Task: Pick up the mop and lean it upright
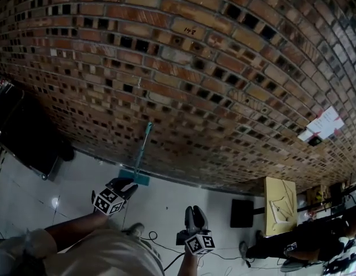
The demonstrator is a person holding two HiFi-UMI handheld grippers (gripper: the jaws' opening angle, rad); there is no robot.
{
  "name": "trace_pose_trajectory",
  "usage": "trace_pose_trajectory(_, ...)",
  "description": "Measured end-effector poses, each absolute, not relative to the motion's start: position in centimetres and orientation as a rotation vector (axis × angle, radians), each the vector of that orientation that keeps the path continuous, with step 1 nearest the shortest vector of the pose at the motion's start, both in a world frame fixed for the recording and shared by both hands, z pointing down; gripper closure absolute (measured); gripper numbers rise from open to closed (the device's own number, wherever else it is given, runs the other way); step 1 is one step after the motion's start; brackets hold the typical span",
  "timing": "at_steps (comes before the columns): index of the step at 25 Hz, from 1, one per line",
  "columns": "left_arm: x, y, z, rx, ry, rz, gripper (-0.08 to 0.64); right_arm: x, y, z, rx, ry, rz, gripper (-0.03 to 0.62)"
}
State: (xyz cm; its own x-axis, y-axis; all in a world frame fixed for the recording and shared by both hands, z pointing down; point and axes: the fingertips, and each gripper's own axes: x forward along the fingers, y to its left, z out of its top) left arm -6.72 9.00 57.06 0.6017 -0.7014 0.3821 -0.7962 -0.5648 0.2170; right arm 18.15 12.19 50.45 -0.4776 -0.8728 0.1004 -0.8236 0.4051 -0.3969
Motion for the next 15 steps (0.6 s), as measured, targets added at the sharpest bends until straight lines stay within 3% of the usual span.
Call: trace_pose_trajectory(15,-8.1,5.2,57.7,2.562,-0.981,0.446,0.439,17.0,12.2,51.2,-1.885,2.398,-0.51,0.473)
